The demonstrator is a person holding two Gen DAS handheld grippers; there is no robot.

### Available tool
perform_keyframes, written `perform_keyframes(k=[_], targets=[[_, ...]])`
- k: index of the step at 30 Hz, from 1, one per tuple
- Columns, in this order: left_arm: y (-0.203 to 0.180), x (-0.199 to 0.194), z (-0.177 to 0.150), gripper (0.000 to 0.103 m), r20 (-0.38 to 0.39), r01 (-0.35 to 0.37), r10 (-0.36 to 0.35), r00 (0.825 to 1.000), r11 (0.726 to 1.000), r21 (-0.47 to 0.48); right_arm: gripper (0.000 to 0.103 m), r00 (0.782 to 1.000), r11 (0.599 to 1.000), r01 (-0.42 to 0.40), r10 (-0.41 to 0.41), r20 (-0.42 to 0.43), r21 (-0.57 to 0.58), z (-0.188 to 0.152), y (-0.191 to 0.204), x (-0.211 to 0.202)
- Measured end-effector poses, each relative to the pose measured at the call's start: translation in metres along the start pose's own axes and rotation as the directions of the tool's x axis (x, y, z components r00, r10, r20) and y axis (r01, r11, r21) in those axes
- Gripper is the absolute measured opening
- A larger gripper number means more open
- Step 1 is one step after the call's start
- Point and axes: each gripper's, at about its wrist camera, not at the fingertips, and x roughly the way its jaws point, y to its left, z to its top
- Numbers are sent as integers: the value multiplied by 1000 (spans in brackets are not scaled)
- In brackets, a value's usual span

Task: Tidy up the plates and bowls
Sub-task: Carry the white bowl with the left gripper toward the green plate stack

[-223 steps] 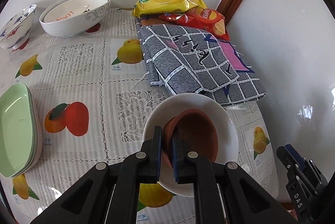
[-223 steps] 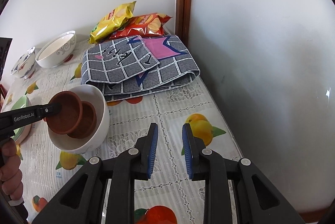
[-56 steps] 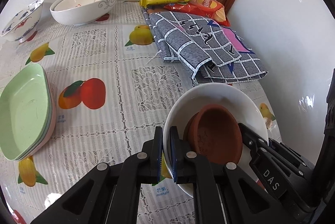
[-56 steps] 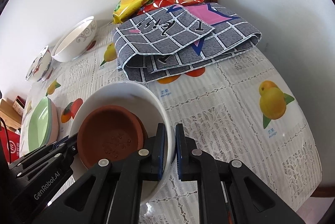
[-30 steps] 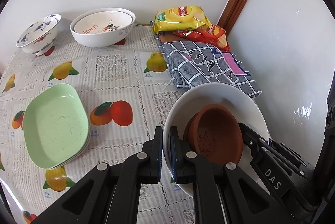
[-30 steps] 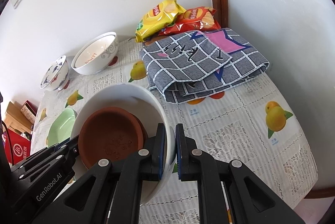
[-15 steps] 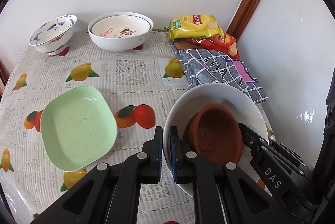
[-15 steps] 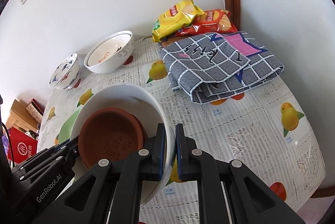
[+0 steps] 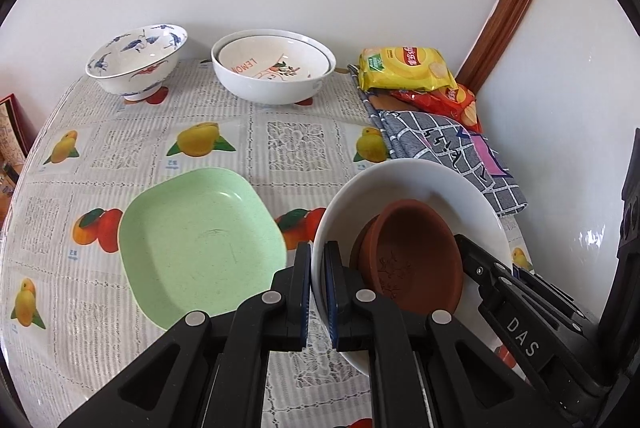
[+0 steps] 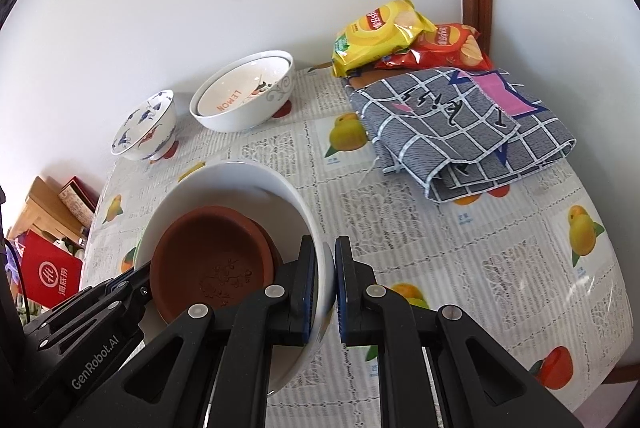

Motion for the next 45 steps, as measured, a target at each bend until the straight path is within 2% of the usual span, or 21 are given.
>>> perform_keyframes(k=[22, 45], targets=[[55, -13, 11, 7, 25, -7, 8, 1000, 998, -65, 10, 1000, 999, -22, 23, 6, -44, 3, 59, 12], [101, -17, 12, 7, 24, -52, 55, 998, 990, -129, 10, 998, 992, -68, 66, -19, -105, 0, 107, 31]])
